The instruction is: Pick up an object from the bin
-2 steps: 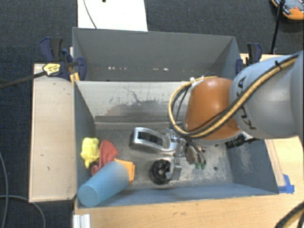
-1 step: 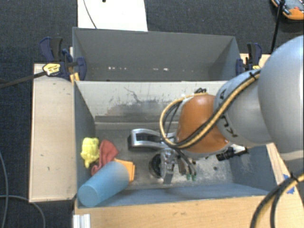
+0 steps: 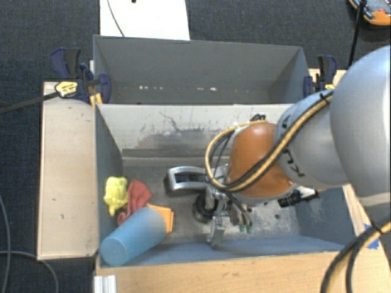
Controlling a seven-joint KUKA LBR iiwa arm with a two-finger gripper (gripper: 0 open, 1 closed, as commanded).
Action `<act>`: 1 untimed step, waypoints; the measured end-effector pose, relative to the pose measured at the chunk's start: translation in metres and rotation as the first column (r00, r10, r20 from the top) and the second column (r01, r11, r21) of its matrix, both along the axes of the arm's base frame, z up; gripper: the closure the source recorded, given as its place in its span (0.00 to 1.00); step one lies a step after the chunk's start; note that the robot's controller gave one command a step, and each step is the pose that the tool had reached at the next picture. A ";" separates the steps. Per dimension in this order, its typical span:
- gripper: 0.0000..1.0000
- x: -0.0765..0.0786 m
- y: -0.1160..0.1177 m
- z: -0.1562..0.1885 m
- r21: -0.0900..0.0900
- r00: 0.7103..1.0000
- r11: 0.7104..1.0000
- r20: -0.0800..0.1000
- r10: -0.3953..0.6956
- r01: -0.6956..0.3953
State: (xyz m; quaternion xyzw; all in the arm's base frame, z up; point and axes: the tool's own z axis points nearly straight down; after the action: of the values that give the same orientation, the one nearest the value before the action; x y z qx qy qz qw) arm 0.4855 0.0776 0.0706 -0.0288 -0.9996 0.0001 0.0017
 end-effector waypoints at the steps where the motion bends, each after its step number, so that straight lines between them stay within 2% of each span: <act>1: 0.00 0.000 0.000 0.000 0.000 1.000 1.000 0.000 0.000 0.000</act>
Offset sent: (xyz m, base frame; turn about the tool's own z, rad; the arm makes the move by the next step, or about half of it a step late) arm 0.0345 -0.0081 -0.0006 0.0871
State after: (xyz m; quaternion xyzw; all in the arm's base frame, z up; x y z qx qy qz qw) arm 0.4856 0.0777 0.0705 -0.0288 -0.9996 0.0000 0.0015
